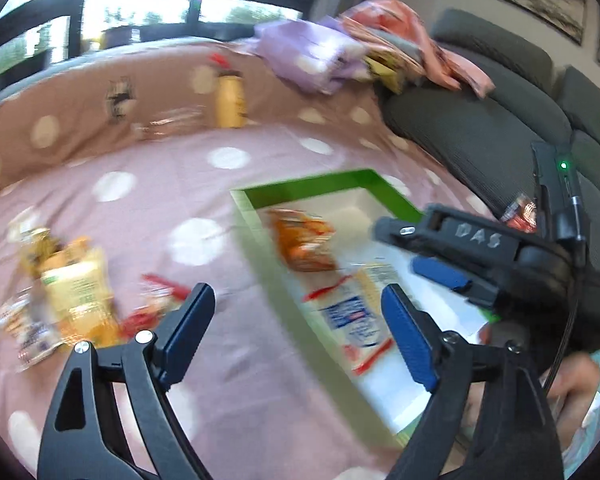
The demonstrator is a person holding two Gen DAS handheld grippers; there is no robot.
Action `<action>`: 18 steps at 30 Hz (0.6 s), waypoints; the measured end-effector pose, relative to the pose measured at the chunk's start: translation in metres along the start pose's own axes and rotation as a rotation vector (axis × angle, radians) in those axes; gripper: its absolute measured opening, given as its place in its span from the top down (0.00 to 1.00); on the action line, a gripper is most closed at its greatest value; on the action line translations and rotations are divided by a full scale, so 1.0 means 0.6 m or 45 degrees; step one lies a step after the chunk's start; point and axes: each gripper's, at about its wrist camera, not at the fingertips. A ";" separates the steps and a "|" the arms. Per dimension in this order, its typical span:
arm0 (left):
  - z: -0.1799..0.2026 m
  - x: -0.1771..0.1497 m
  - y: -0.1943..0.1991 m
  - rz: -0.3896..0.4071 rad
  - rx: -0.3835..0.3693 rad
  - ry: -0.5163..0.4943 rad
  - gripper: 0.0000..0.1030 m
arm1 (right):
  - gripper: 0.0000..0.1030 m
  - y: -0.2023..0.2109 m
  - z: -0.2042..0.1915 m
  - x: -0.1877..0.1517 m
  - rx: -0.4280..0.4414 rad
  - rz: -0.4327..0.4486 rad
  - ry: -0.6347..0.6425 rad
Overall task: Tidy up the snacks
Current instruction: 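Carry the cracker pack into the green box and open the right gripper, then return the right tool to the snack pile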
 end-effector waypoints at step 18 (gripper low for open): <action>-0.265 -0.094 0.113 0.105 0.554 0.498 0.06 | 0.11 -0.021 -0.224 -0.106 0.266 -0.027 0.468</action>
Point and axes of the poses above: each gripper's, at about its wrist camera, not at the fingertips, and y roughly against the way its jaws point, z to its right, x to its top, and after that the axes turned 5 degrees about -x, right-handed
